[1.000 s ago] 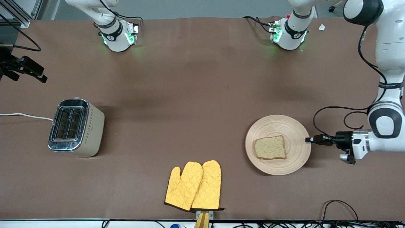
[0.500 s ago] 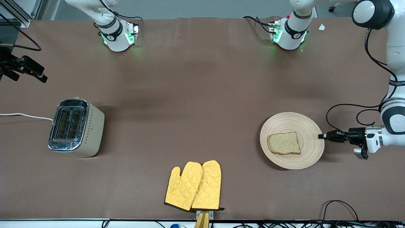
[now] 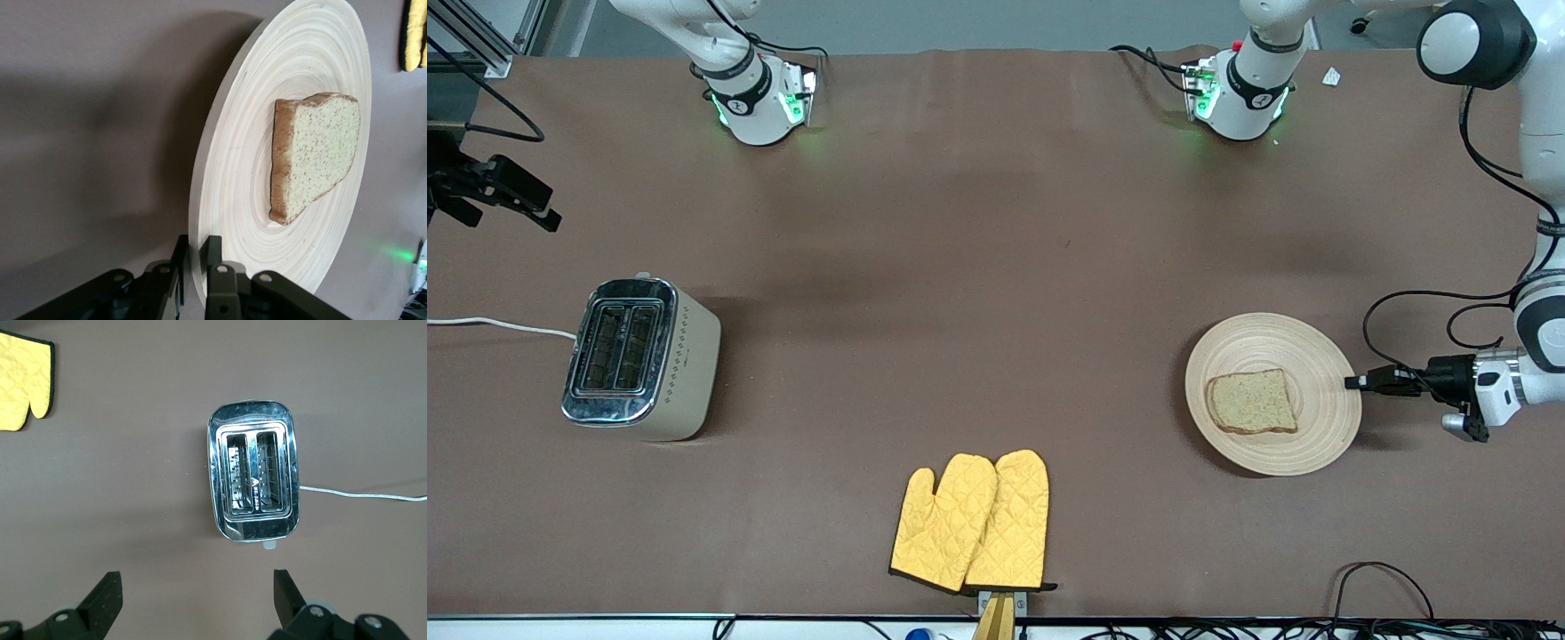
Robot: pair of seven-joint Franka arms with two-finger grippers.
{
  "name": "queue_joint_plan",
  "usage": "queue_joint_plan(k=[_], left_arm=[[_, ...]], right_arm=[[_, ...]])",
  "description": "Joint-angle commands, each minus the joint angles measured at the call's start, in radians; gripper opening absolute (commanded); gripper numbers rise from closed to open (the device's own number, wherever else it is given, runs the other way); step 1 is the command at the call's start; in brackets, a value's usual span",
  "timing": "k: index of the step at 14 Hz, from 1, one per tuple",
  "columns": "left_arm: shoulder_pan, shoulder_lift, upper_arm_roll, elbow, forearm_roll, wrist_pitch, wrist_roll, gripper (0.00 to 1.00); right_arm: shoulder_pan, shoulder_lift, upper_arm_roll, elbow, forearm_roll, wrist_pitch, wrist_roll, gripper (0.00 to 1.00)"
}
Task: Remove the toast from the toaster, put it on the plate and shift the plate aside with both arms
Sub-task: 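Release the plate rim and raise the left gripper away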
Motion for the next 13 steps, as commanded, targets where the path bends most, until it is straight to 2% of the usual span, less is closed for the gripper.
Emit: queue_joint_plan(k=[1,2,6,11,13], left_arm=[[-0.010,-0.010,0.003,0.040,0.040,-0.003,0.000,0.59],[-0.008,-0.016,-0.006,0.043,0.040,-0.006,0.005,1.00],[-0.061,-0.099,-0.007,0.052,0.057,-0.011,-0.086,1.00],[-0.213,-0.289,-0.006,0.052,0.253,-0.011,-0.357,1.00],[-0.278,-0.335,-0.006,0.052,0.348,-0.006,-0.470,1.00]], right_arm=[[0.002,-0.016,0.007,-0.003,-0.020,0.001,-0.008,1.00],[0.002,-0.016,0.007,-0.003,-0.022,0.000,-0.009,1.00],[0.000,-0.016,0.007,-0.004,-0.026,0.004,-0.008,1.00],[-0.001,-0.016,0.005,-0.001,-0.033,-0.008,-0.009,1.00],[0.000,-0.016,0.005,-0.001,-0.033,-0.006,-0.008,1.00]])
